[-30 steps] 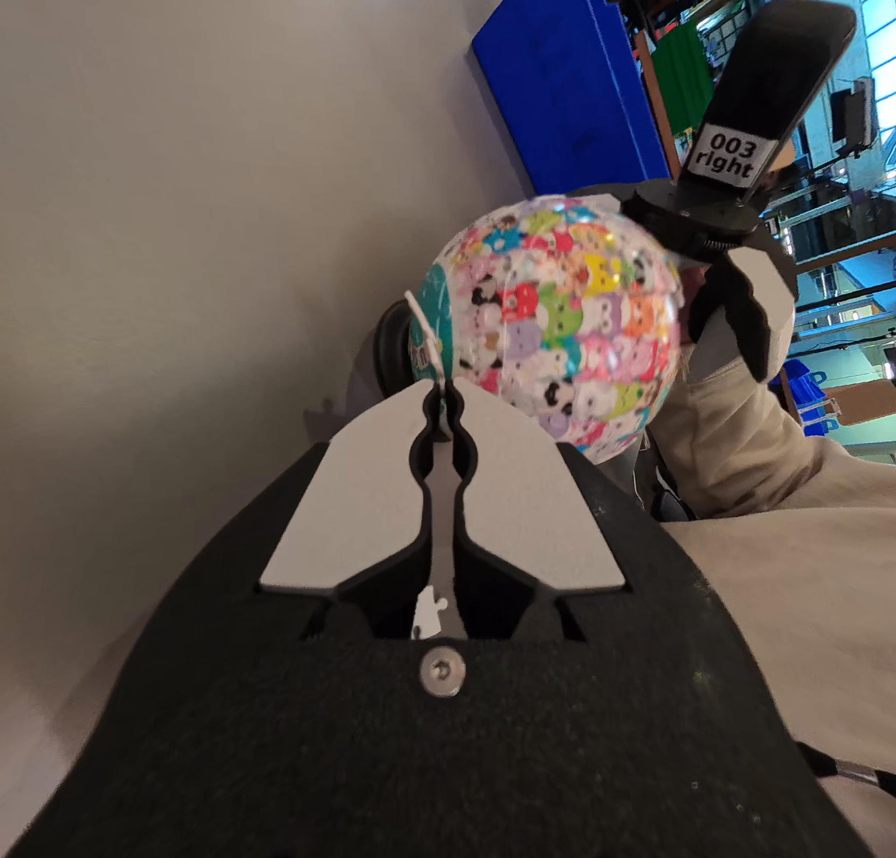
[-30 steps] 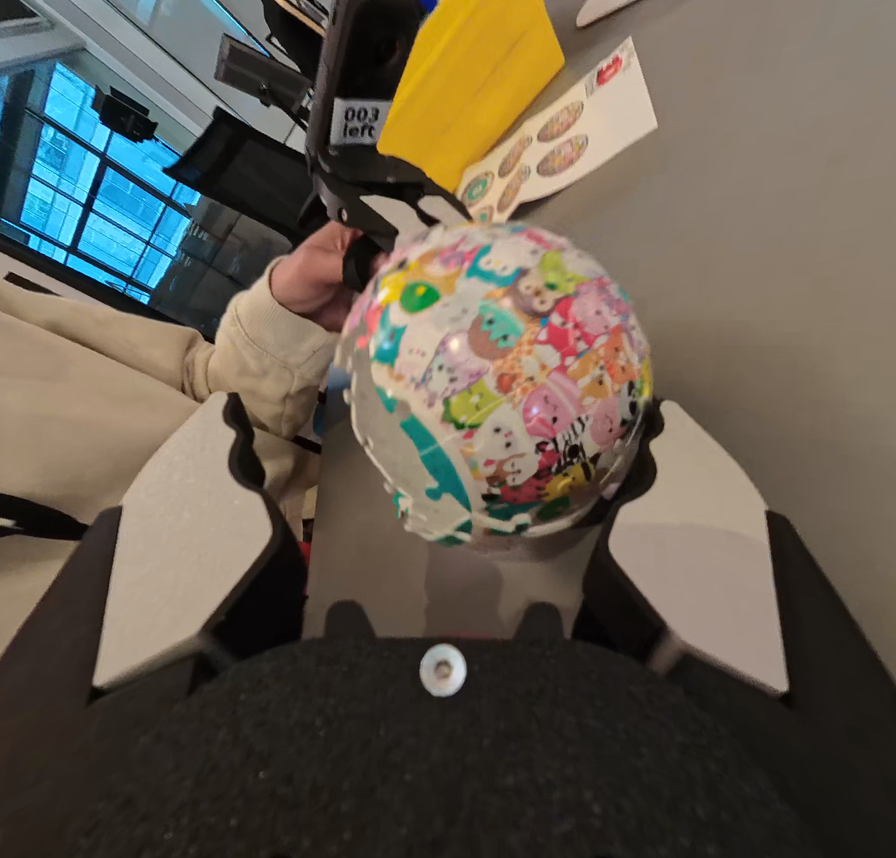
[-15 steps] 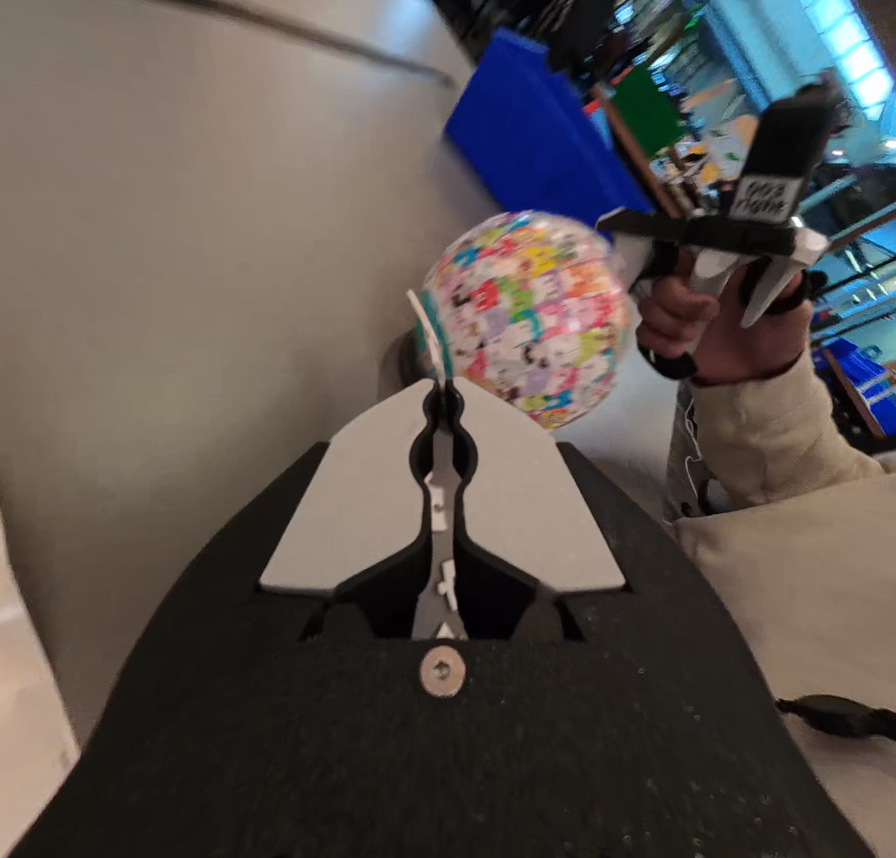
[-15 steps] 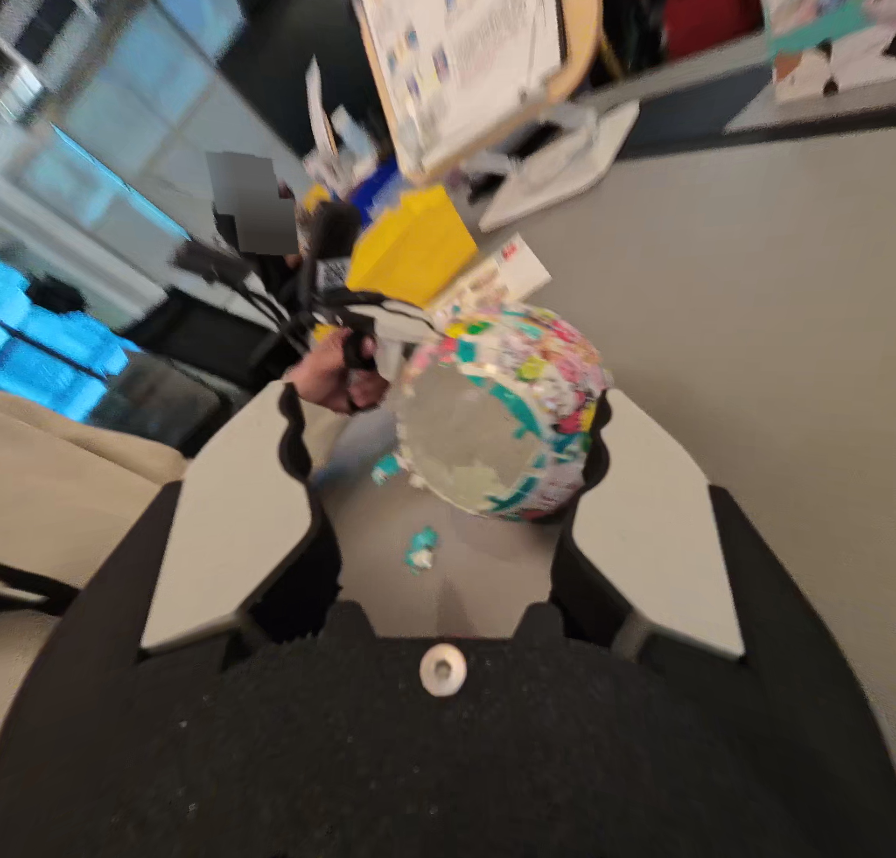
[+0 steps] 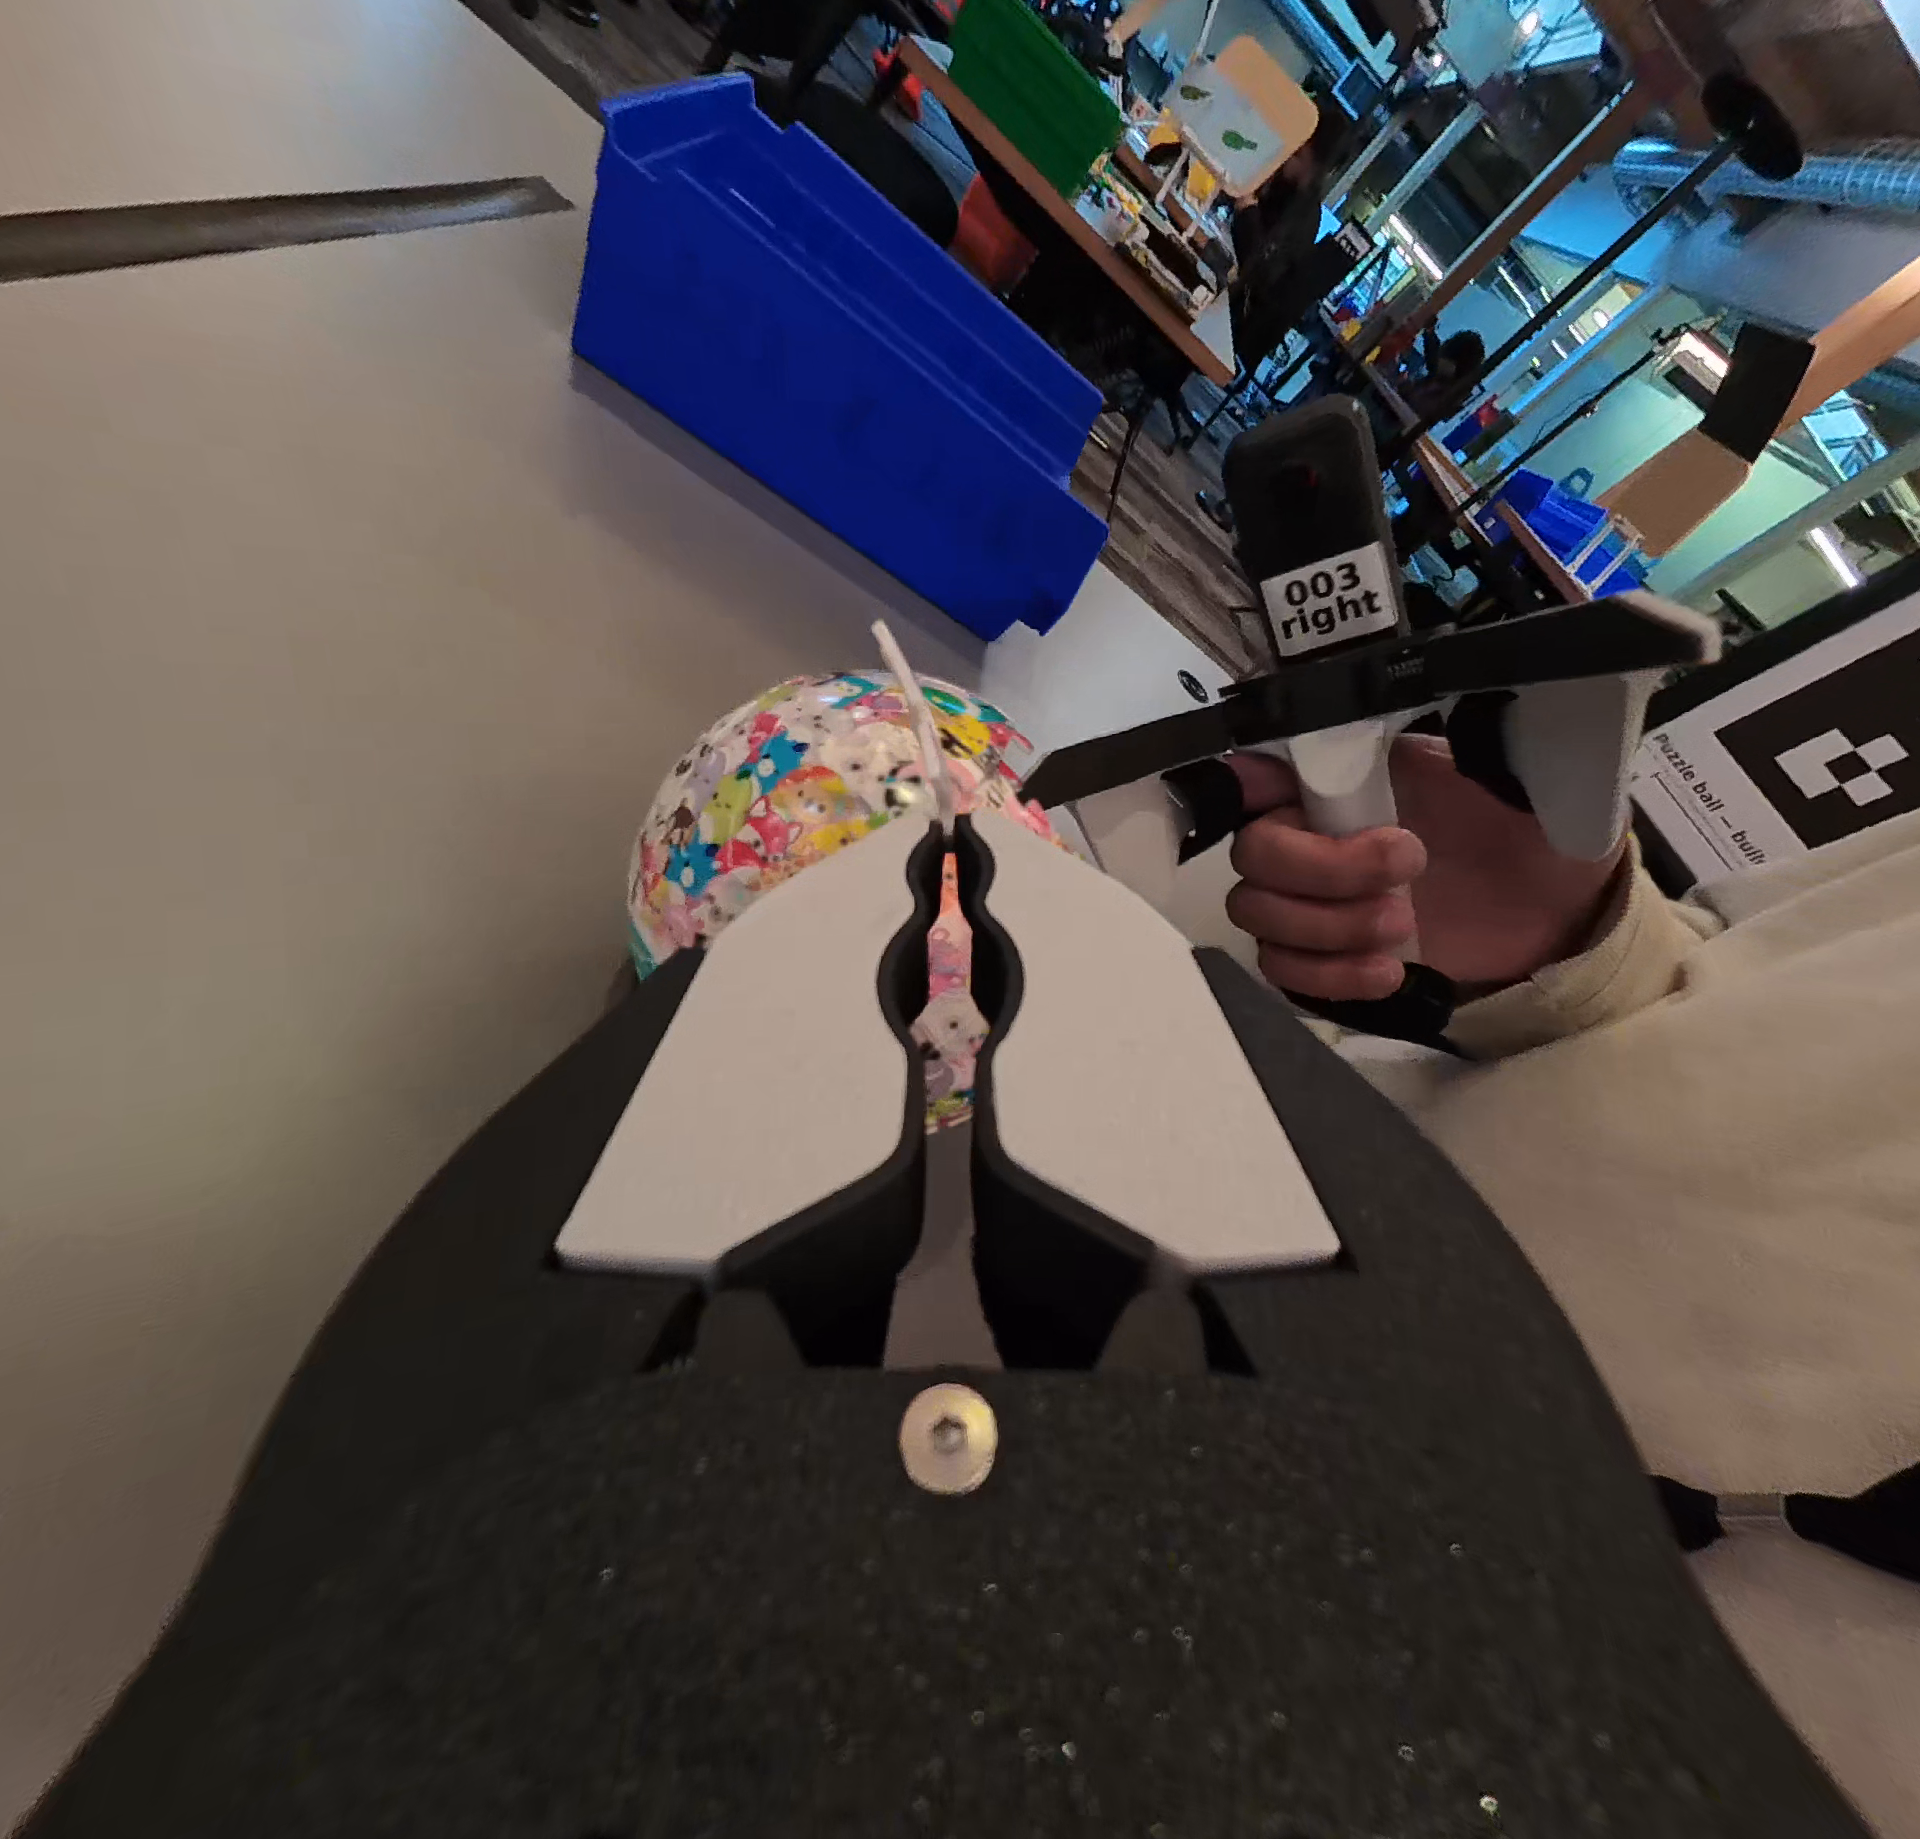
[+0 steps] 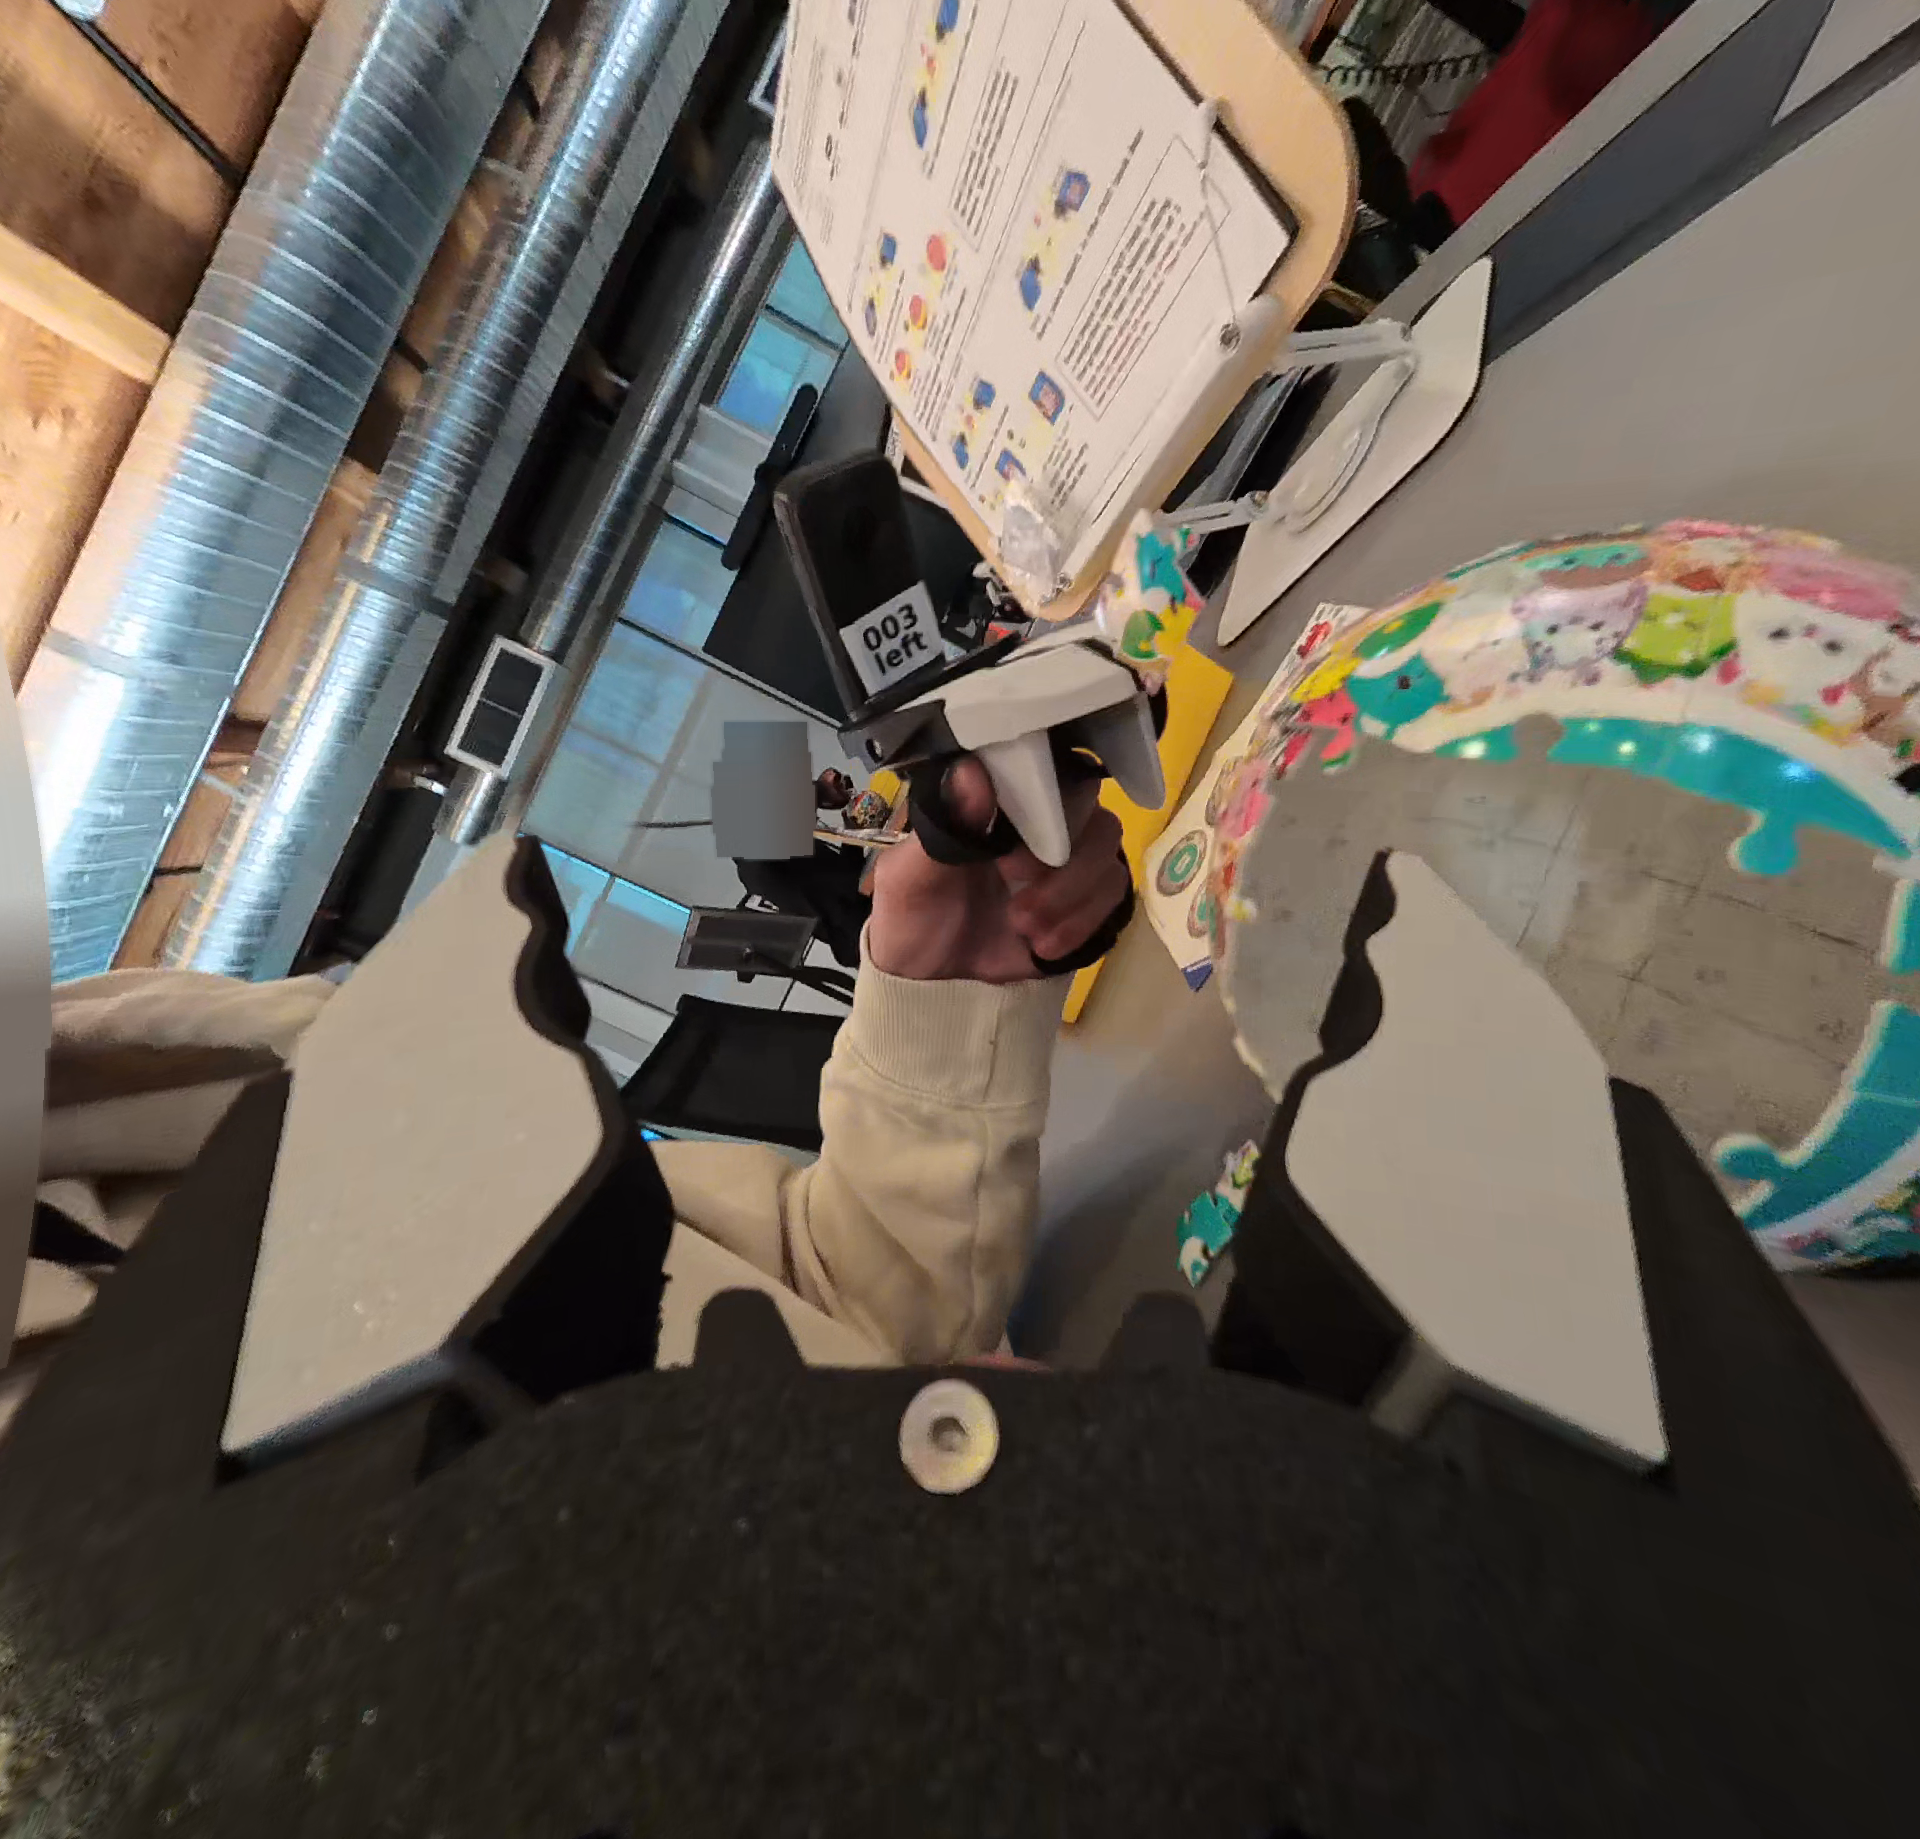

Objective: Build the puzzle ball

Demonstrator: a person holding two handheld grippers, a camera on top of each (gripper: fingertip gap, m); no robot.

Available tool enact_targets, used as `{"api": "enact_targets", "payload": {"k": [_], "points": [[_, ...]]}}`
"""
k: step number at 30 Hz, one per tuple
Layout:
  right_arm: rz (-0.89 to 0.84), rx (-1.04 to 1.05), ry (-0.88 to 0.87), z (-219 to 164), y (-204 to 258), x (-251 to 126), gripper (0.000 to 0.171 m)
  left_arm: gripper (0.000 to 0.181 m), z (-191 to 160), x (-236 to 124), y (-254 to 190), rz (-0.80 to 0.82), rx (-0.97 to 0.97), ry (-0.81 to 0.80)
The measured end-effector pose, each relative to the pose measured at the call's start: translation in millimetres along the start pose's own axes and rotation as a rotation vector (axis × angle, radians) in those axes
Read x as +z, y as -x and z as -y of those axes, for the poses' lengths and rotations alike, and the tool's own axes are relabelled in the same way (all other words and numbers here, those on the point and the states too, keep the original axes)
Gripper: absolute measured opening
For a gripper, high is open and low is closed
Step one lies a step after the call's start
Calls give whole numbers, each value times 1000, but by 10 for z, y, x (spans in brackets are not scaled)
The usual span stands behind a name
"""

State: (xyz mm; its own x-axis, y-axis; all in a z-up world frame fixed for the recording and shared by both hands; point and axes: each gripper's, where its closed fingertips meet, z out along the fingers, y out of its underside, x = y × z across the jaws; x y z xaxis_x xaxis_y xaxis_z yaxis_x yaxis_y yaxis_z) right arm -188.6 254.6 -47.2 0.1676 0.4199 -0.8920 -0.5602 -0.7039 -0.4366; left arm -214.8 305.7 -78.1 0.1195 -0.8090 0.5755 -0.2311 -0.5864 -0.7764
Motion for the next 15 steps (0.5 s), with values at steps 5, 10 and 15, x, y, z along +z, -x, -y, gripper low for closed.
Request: {"api": "enact_targets", "payload": {"k": [5, 10, 15], "points": [[17, 187, -41, 135, -69, 71, 135, 1, -46, 117, 31, -64, -3, 31], [29, 341, -70, 200, -121, 162, 136, 1, -72, 160, 17, -91, 23, 53], [90, 399, -80, 282, -50, 266, 134, 1, -108, 223, 29, -99, 23, 85]]}}
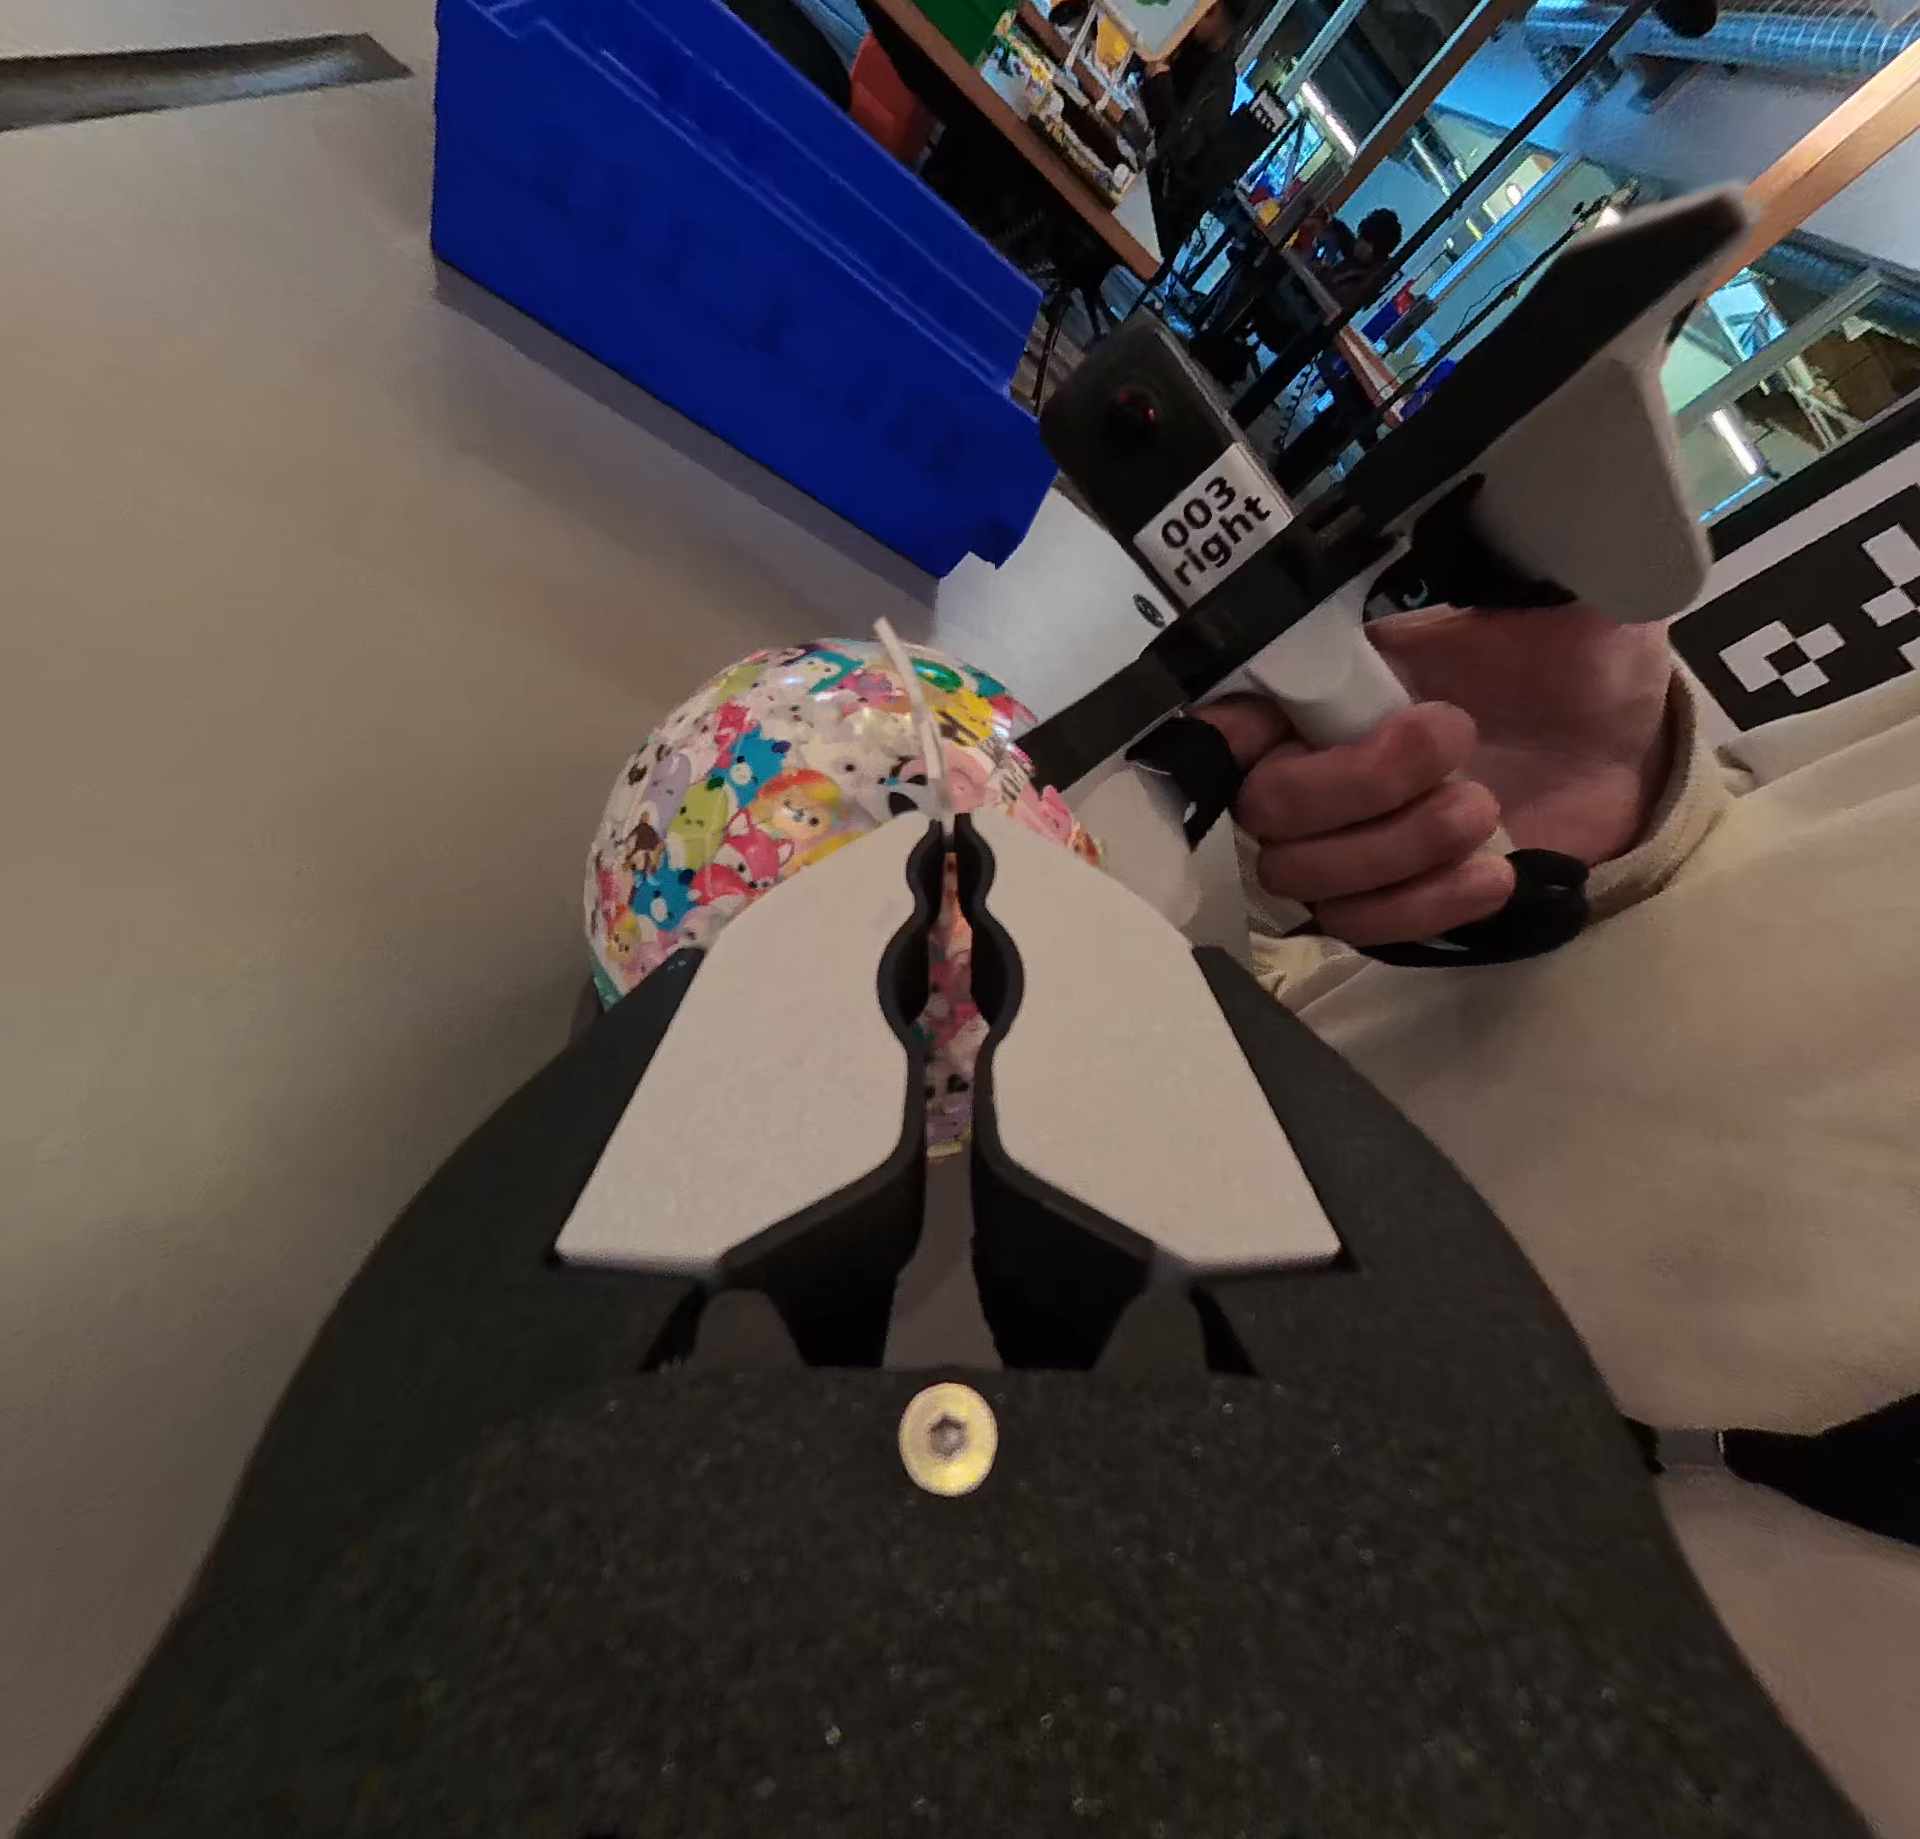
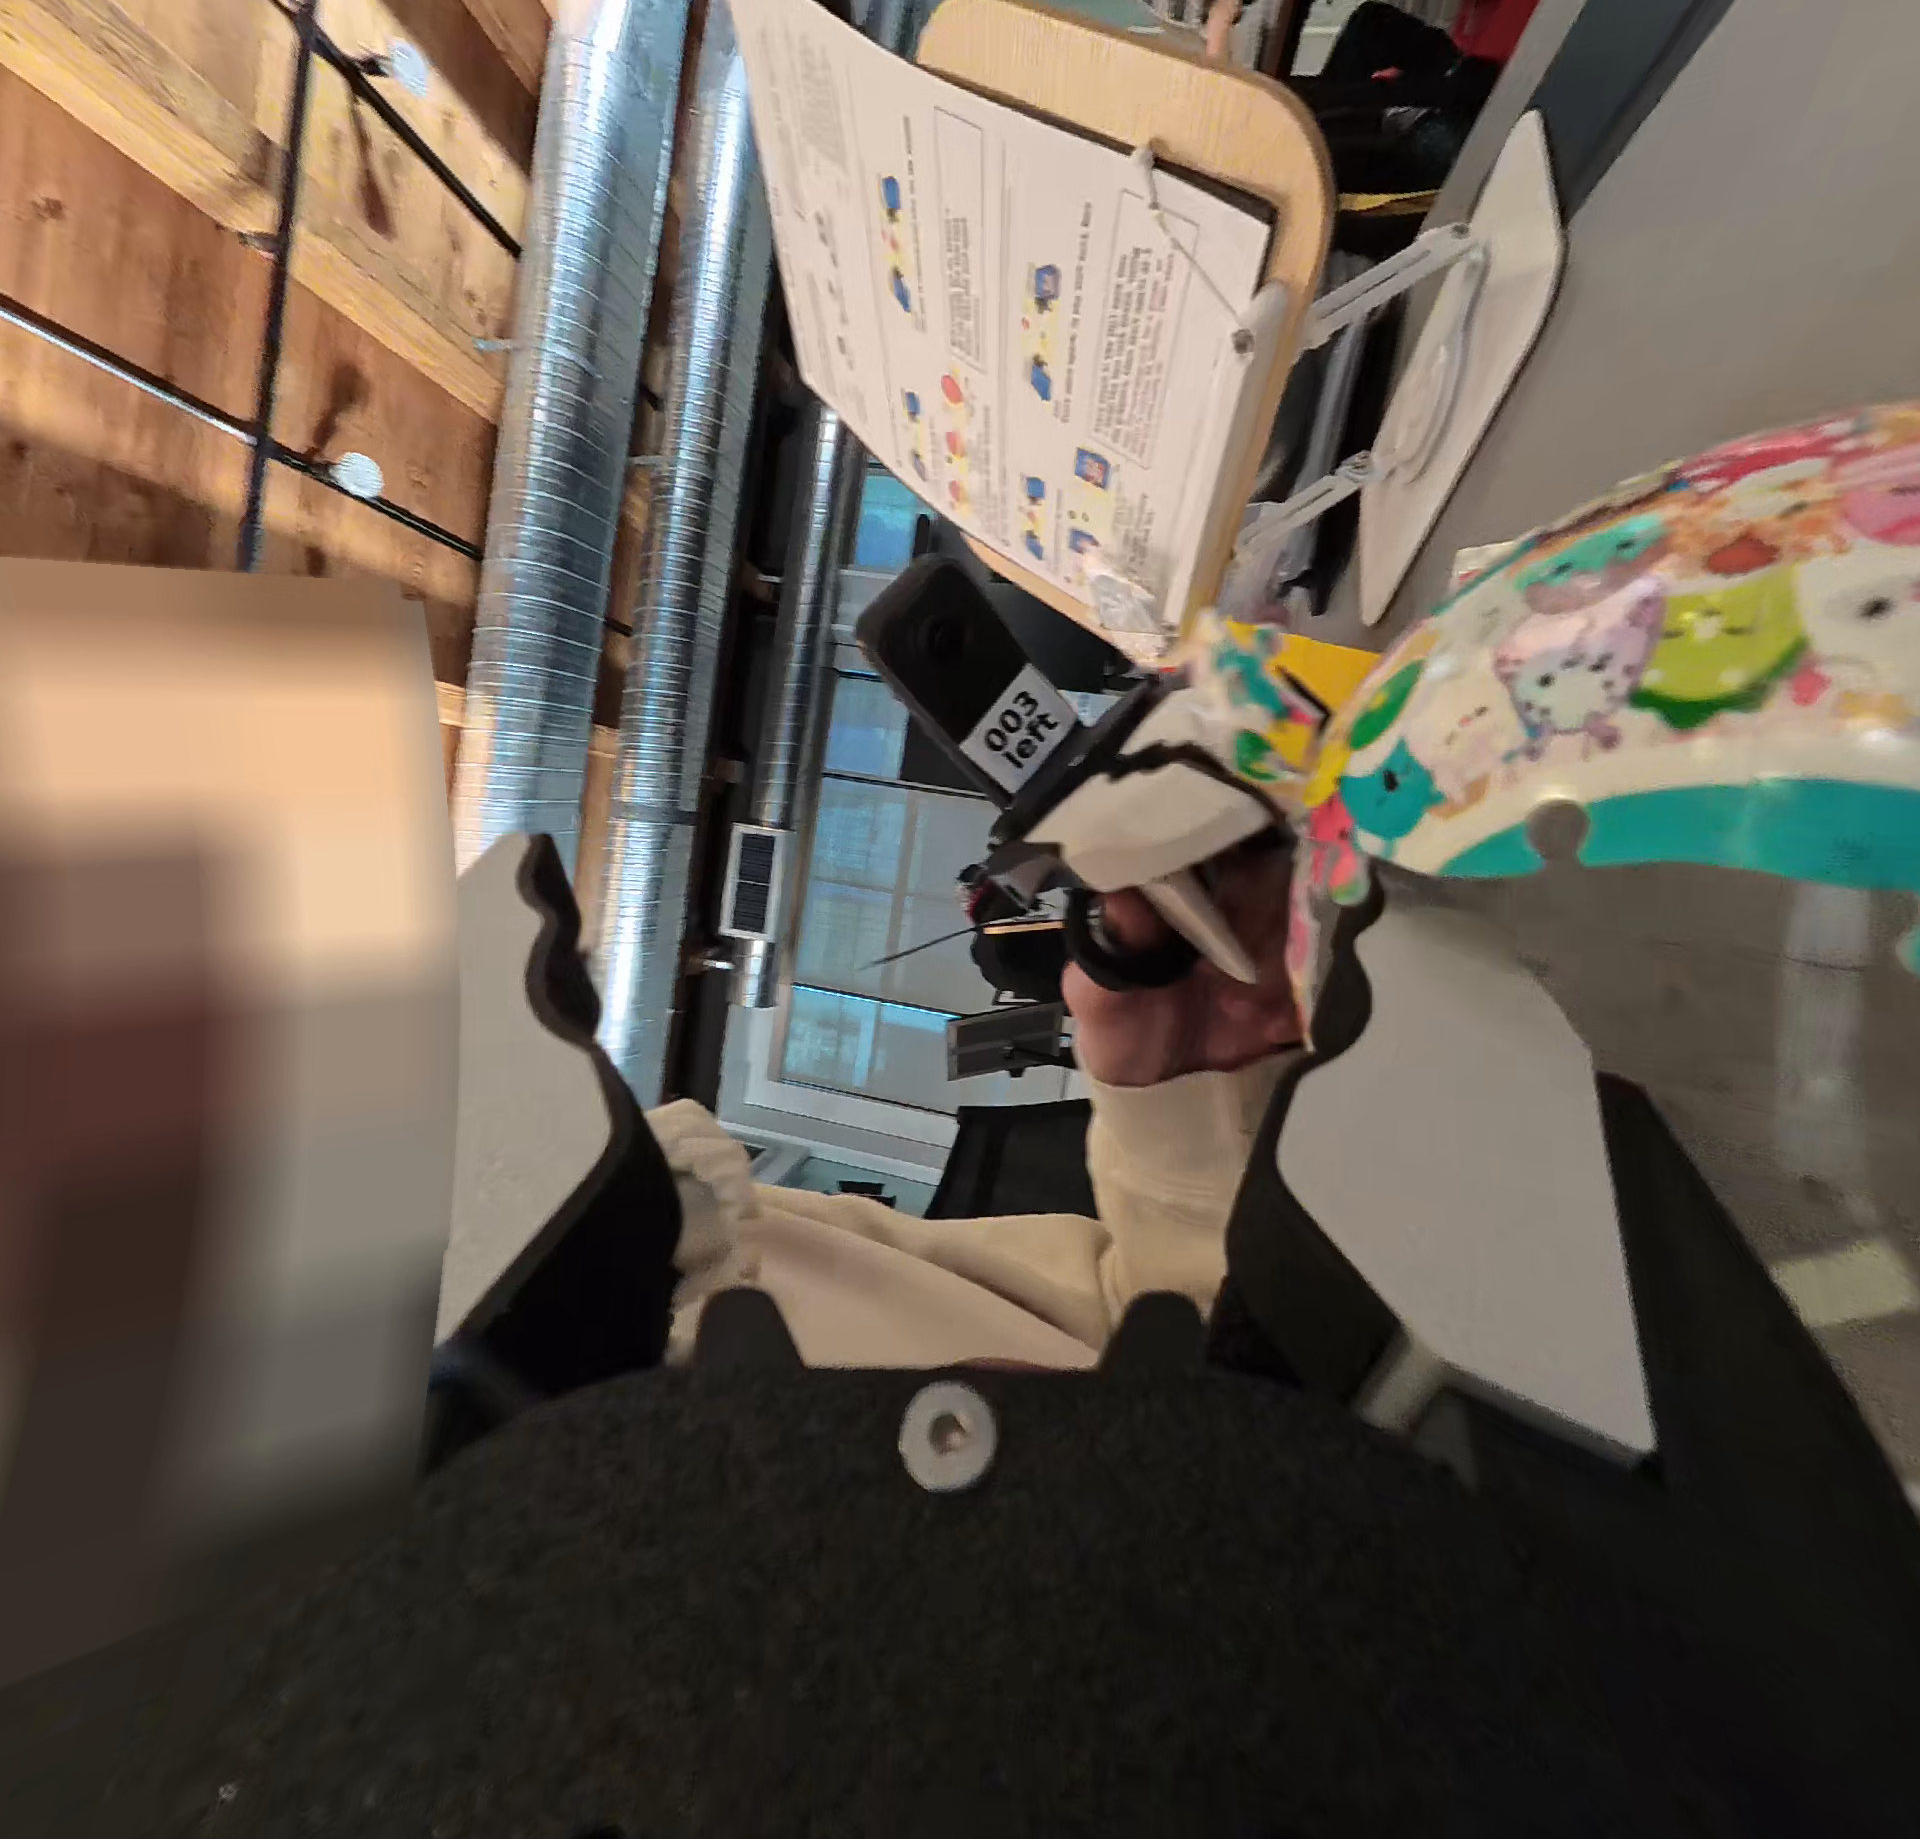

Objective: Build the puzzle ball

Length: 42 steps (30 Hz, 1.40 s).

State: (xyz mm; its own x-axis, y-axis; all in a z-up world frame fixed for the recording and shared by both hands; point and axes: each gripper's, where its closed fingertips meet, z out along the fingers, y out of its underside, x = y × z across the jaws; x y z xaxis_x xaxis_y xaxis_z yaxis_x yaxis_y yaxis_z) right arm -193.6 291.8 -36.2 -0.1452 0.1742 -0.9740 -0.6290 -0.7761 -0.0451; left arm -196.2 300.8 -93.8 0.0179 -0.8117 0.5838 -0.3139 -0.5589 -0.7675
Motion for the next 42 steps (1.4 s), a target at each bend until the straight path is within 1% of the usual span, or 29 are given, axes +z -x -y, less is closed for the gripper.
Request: {"api": "enact_targets", "payload": {"k": [6, 9, 12, 14, 16, 17, 19, 21, 24, 26, 27, 29, 31, 35, 42], "points": [[77, 52, -7, 11, 31, 23, 131, 1, -2, 17, -9, 18, 21, 14], [82, 45, 5, 0, 39, 25, 132, 1, -7, 17, -20, 18, 20, 13], [54, 35, 17, -16, -19, 17, 128, 1, 36, 1, -47, 13, 20, -6], [50, 40, 22, -31, -43, 21, 129, 1, 72, -19, -45, 25, 23, -18], [94, 51, 14, -30, 21, 42, 129, 1, 45, -10, 4, 55, 36, 5], [102, 52, 6, -21, 37, 50, 132, 1, 17, 5, 32, 68, 39, 19], [94, 25, 19, -37, 22, 48, 130, 1, 6, 26, 2, 40, 20, 18], [96, 45, 2, -9, -1, 22, 125, 1, 9, 23, -3, 48, 27, 19], [72, 42, -27, 29, -49, 7, 128, 1, 43, 8, -2, 57, 38, 11], [109, 53, -40, 44, 16, 27, 130, 1, 26, 31, 23, 67, 40, 19], [119, 49, -36, 39, 41, 42, 134, 1, 17, 42, 19, 59, 34, 20], [103, 20, -4, 1, 16, 48, 131, 1, 12, 40, 14, 51, 23, 20], [106, 44, -35, 41, -3, 22, 126, 1, 61, -9, 40, 80, 42, -4], [81, 43, -19, 19, -32, 28, 128, 1, 105, -32, 21, 73, 41, -20], [86, 39, -6, -23, -1, 29, 128, 1, 32, 84, 14, 58, 24, 28]]}}
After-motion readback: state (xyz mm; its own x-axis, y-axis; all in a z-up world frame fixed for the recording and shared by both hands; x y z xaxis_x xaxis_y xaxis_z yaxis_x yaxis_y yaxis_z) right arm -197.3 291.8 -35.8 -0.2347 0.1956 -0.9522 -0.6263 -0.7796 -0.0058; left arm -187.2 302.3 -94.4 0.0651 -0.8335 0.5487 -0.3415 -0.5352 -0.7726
